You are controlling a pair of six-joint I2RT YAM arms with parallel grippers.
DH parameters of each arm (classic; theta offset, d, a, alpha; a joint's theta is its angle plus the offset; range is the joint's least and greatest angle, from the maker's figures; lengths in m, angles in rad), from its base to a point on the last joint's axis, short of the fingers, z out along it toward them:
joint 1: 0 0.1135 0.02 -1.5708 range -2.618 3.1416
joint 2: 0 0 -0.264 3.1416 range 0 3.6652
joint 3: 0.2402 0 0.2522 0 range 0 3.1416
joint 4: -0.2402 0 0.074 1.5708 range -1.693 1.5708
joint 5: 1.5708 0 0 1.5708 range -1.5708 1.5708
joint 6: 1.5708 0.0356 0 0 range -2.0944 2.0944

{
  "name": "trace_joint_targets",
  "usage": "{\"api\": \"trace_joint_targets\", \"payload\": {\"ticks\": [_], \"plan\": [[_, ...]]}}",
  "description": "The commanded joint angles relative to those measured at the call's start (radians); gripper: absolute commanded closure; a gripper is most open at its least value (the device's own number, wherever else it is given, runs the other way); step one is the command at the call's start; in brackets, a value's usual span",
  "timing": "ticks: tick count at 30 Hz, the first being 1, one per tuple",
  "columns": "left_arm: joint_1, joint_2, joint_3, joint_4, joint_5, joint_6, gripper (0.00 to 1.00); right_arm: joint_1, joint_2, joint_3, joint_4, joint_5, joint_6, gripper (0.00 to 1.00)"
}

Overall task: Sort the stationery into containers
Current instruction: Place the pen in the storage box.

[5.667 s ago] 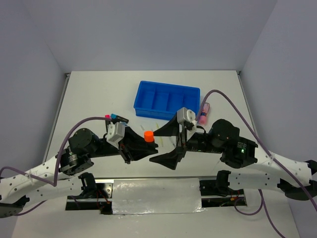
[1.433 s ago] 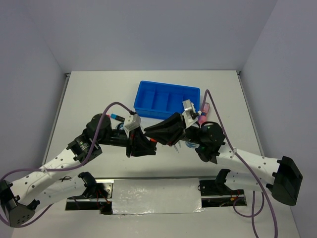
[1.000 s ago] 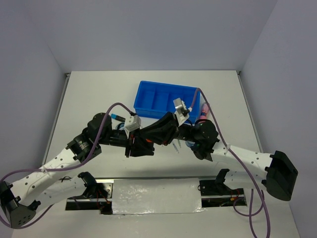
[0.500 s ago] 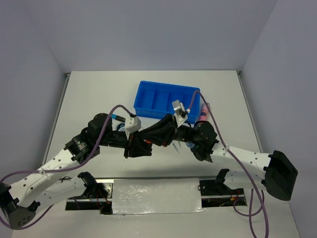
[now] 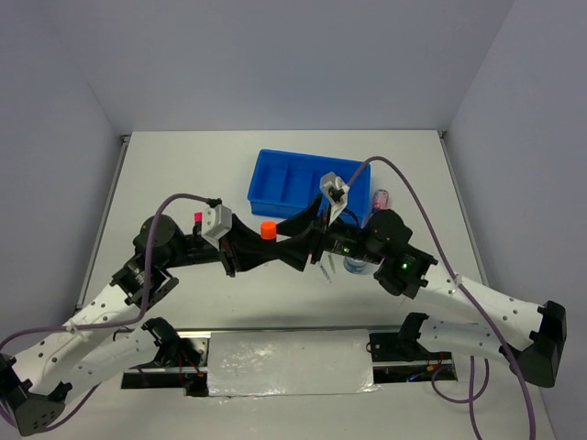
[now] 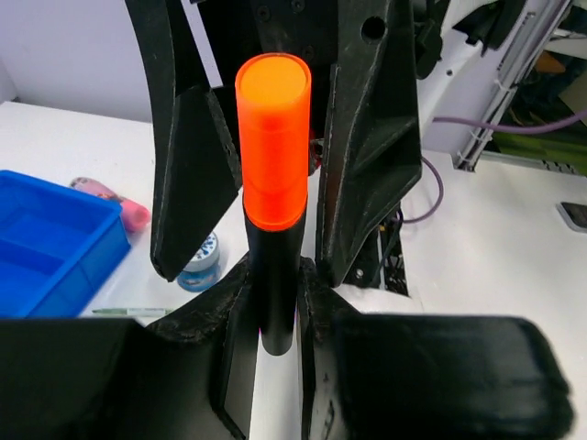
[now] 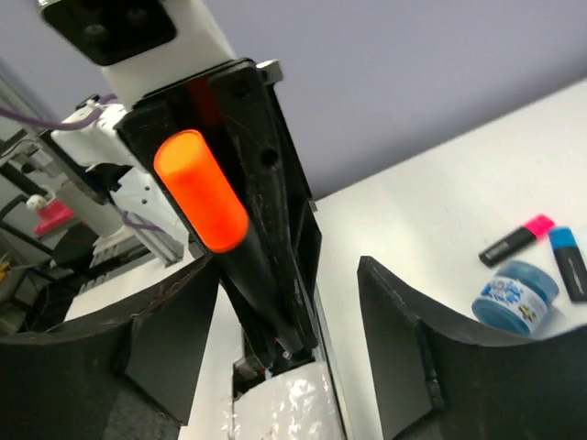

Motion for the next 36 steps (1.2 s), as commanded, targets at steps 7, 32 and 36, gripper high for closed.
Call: {"api": "trace_joint_targets", "payload": {"ticks": [7,32,36], "plan": [[0.001,0.062,-0.026,0.164,-0.143,0.0,1.0,-0.175,-0.068,0.116,-0.307,0.116,-0.005,0.22],[0.108,1.37,1.248,-0.706,-0.815,-0.009,1.0,-0.231,-0.41,0.278,-1.082,0.643,0.007,0.16],[0.11,1.36,1.183,-0.654,-0.794,-0.024,1.0,-0.231,-0.438,0.268,-1.104,0.681,-0.001,0.15]]}}
